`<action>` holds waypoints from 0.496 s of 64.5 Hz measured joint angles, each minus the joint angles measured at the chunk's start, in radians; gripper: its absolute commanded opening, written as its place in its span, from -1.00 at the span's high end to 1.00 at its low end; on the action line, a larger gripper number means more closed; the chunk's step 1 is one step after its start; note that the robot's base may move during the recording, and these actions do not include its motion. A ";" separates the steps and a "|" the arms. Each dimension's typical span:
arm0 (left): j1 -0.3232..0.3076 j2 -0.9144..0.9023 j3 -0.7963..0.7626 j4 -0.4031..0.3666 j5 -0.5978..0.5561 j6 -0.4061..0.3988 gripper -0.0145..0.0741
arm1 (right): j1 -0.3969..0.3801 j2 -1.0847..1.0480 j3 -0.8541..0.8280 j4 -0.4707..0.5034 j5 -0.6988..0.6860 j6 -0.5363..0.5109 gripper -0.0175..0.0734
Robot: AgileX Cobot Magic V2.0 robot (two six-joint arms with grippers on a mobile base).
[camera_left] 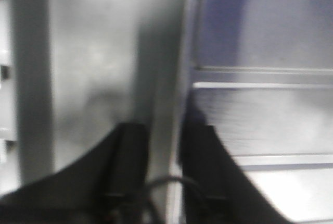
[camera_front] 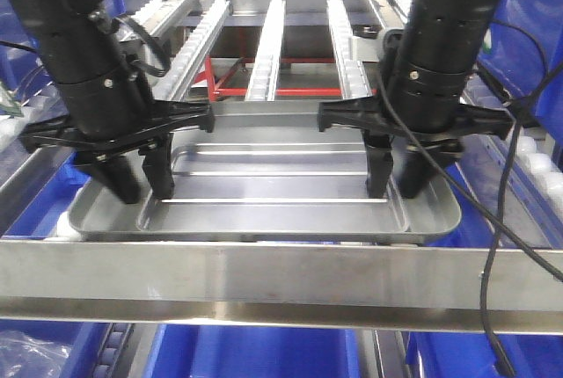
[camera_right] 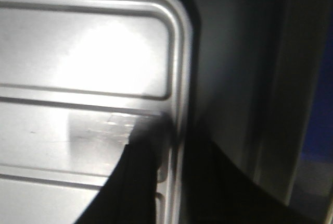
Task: Grab silver tray and place in blue box
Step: 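Close both grippers on the tray's opposite side rims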
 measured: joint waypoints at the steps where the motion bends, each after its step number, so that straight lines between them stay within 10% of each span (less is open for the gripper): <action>1: 0.000 0.000 0.000 0.000 -0.001 0.000 0.84 | 0.000 0.000 0.000 0.000 0.000 0.000 0.44; 32: -0.002 0.000 -0.002 -0.005 -0.005 0.000 0.91 | 0.000 0.000 -0.002 0.002 0.005 0.002 0.51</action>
